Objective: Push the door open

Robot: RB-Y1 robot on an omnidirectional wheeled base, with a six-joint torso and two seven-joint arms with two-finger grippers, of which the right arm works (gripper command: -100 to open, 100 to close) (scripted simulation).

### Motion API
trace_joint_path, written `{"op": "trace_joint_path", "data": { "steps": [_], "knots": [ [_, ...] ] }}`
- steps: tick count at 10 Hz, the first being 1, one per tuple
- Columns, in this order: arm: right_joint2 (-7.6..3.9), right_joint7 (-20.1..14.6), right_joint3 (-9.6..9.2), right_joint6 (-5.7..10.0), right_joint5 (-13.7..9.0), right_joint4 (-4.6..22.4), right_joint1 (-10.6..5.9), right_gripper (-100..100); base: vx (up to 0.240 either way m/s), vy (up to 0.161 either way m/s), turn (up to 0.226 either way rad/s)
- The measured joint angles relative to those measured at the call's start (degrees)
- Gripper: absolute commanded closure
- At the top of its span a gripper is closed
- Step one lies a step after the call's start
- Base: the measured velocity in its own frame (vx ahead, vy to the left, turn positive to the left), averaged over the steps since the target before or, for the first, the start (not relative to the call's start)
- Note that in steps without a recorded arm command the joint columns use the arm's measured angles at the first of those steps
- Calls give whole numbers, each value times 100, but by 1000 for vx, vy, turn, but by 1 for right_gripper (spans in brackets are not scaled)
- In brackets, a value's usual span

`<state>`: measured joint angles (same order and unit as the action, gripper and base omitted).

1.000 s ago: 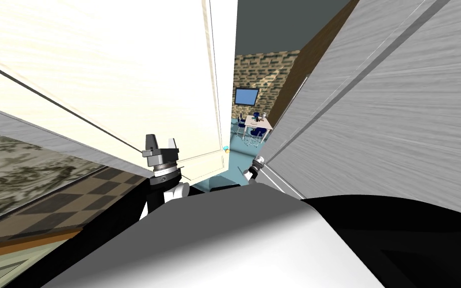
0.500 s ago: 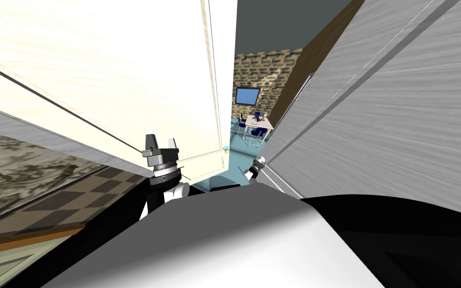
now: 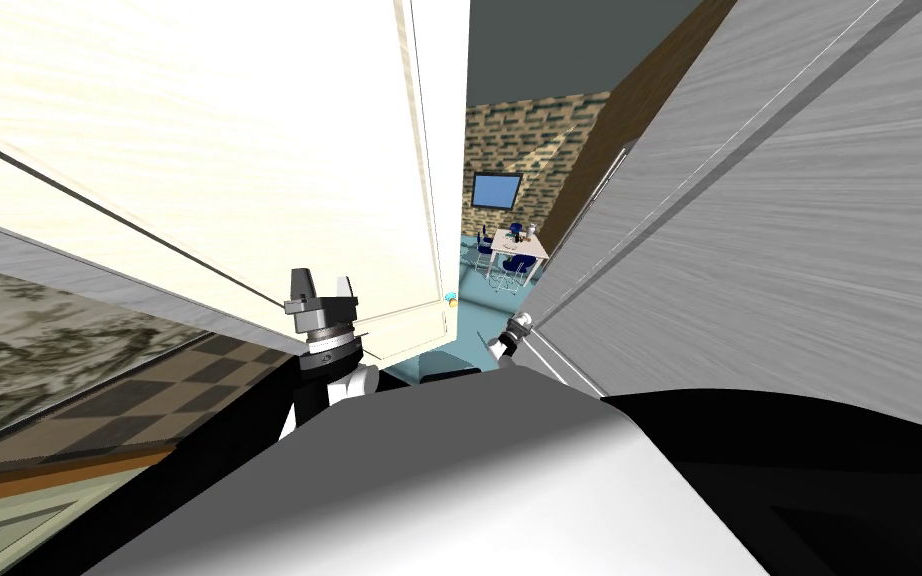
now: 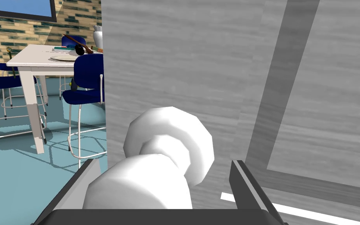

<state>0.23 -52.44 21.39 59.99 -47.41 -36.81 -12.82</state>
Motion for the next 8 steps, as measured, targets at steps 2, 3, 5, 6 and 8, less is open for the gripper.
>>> {"op": "trace_joint_path", "data": {
  "steps": [2,3,5,6,8],
  "knots": [
    [44,27,29,10,2,-104,82,100,3,-10,25],
    [-5,-12,46,37,-13,26,7,100,8,-13,41],
    [9,-9,128,59,-34,-12,36,100,9,-40,49],
    [-6,-7,148,61,-40,7,27,100,20,-8,-5],
    [48,81,167,1,-47,-219,120,100,-1,-5,3]
  ]
}}
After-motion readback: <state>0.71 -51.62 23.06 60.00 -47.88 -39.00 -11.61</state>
